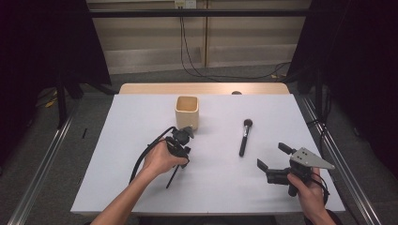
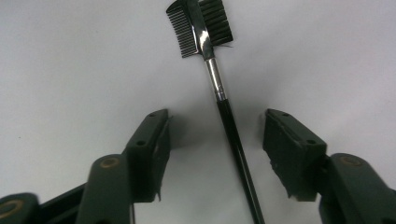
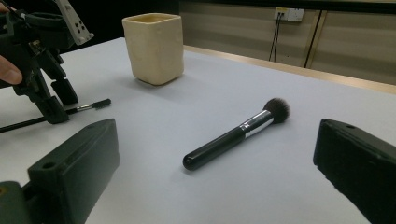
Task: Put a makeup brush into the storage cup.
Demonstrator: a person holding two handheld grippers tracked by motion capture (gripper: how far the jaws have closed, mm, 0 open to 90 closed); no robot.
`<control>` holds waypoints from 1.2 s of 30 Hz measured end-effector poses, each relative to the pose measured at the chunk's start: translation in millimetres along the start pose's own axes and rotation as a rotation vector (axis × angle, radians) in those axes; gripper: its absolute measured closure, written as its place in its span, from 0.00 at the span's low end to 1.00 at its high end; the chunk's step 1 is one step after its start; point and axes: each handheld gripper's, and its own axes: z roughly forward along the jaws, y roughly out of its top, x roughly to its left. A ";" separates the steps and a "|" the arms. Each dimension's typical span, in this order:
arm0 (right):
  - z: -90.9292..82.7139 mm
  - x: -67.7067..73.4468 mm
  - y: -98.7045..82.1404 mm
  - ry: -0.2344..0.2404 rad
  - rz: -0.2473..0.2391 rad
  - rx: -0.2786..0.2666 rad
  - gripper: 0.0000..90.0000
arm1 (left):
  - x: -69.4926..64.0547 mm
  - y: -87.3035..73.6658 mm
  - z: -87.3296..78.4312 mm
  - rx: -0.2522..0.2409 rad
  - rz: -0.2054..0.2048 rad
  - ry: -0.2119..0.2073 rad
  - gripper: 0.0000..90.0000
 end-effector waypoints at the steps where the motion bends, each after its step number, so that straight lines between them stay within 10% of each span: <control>1: -0.1 -0.1 0.0 0.000 0.002 0.000 0.00 | 0.7 -0.9 -0.4 -0.006 -0.005 -0.001 0.56; 22: 0.4 -0.1 -0.4 0.000 0.000 0.004 0.00 | 0.2 3.3 -1.3 0.035 0.021 -0.035 0.94; 36: 1.3 0.3 -0.5 0.005 -0.006 0.008 0.00 | 4.0 0.2 -1.7 0.012 0.010 -0.063 0.96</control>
